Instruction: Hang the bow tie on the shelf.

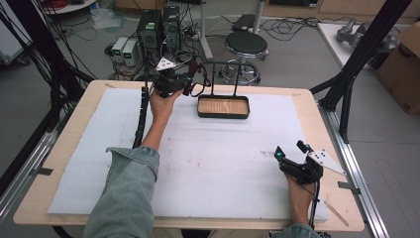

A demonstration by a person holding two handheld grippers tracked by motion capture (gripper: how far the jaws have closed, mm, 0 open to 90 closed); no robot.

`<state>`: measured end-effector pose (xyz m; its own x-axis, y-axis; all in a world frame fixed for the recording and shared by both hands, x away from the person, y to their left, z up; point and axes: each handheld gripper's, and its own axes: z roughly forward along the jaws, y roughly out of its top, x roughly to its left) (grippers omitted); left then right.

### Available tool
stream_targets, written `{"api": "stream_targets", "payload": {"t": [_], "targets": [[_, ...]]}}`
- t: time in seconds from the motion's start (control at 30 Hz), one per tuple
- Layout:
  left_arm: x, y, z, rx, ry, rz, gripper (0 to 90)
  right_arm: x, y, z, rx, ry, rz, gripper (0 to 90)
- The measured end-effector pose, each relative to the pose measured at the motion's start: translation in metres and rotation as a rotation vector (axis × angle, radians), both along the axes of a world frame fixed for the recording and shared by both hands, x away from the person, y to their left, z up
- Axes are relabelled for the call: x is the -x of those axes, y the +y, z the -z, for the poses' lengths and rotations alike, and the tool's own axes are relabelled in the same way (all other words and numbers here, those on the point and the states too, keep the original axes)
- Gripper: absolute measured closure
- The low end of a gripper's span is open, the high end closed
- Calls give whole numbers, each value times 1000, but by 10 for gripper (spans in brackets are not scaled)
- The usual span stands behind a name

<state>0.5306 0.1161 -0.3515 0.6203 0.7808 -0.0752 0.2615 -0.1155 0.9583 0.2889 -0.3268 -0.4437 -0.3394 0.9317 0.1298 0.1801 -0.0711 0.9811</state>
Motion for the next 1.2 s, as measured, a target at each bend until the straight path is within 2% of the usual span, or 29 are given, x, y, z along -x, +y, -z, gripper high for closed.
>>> {"api": "stream_targets", "payload": {"t": [0.33,0.5,0.57,0.83,1.03,1.2], "targets": [[3,7,-7,-2,-12,31,603,0,0,0,1,-1,1,111],[11,12,-16,-40,-23,52,513,0,0,0,0,-1,1,111],[17,16,-20,-43,-50,49,500,0,0,0,-1,0,1,111],[38,42,-38,5,-76,62,402,0,1,0,4,1,1,111],[56,63,-52,34,-126,67,352,0,1,0,7,2,2,111],[70,80,-57,55,-151,72,288,0,1,0,4,2,4,111]]}}
